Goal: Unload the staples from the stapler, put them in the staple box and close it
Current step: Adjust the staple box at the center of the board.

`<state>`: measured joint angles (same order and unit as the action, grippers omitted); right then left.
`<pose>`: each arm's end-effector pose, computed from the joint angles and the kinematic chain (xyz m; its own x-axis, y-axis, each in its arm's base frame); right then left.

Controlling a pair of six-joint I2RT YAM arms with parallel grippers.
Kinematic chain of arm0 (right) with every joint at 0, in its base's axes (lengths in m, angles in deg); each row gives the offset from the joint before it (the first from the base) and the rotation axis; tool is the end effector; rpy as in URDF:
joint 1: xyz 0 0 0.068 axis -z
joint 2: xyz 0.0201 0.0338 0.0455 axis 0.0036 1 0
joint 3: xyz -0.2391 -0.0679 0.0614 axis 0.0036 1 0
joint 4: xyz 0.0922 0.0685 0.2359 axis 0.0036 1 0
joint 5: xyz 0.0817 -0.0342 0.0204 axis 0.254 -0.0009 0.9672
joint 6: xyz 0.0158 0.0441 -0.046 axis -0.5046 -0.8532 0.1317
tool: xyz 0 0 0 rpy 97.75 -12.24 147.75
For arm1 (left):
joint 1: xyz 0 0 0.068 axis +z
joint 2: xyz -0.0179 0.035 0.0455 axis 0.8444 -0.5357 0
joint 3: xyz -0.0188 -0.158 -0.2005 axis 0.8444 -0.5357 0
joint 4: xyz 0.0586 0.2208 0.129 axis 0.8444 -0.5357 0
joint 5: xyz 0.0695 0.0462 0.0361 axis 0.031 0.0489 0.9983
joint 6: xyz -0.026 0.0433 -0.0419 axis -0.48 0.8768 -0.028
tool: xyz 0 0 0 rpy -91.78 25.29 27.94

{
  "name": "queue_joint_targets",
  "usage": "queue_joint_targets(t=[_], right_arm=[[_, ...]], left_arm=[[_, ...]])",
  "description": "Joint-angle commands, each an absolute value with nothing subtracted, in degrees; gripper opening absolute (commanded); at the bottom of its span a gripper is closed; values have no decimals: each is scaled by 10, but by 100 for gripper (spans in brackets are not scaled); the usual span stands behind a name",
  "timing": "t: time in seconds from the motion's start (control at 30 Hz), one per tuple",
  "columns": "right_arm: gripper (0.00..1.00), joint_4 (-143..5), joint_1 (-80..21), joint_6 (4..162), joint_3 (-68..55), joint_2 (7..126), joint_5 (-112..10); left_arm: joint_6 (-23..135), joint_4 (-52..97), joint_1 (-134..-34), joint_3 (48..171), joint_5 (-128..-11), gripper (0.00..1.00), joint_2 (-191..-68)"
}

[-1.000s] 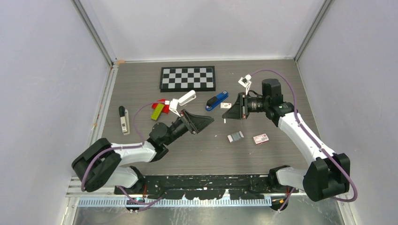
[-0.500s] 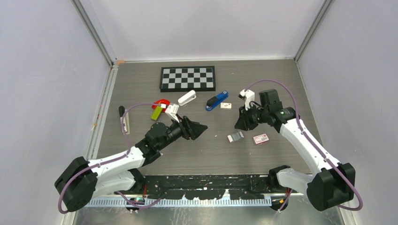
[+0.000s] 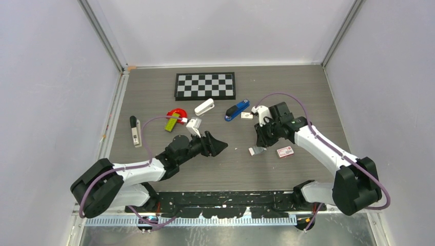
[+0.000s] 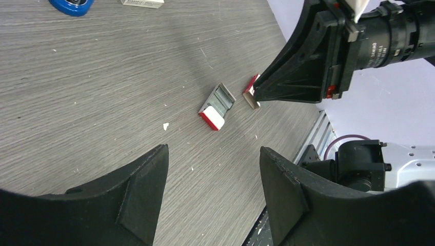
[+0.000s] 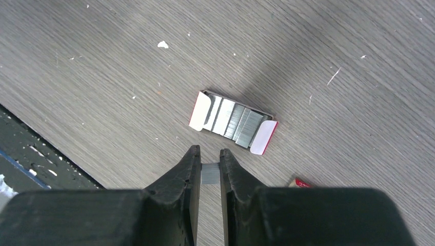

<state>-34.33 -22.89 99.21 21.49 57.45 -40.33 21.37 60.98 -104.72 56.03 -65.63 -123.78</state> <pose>0.2291 0.1135 0.1971 -0.6975 -0.4616 -0.5481 -0.6388 0.7471 0.1838 0.1728 -0.1923 0.1694 -0.6485 -0.3596 -0.6709 0.4561 0.5221 -0.7207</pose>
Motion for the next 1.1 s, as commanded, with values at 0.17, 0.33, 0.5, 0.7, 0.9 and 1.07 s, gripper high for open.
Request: queue_joint_targets(t=[0.17, 0.33, 0.5, 0.7, 0.9, 1.07], right_arm=[[18, -398, -255, 967, 215, 611, -436], [18, -407, -263, 954, 214, 633, -448], [19, -412, -269, 938, 212, 636, -459], [19, -422, -269, 905, 214, 624, -463], [19, -422, -247, 880, 211, 606, -428], [19, -414, -202, 874, 206, 571, -399]], left_arm=[[208, 674, -1045, 552, -657, 66, -1244], [205, 679, -1045, 545, -654, 66, -1243], [203, 682, -1045, 542, -654, 66, -1243], [203, 679, -1045, 543, -656, 67, -1245], [290, 716, -1050, 578, -750, 67, -1317], [513, 728, -1111, 625, -761, 70, -1416]])
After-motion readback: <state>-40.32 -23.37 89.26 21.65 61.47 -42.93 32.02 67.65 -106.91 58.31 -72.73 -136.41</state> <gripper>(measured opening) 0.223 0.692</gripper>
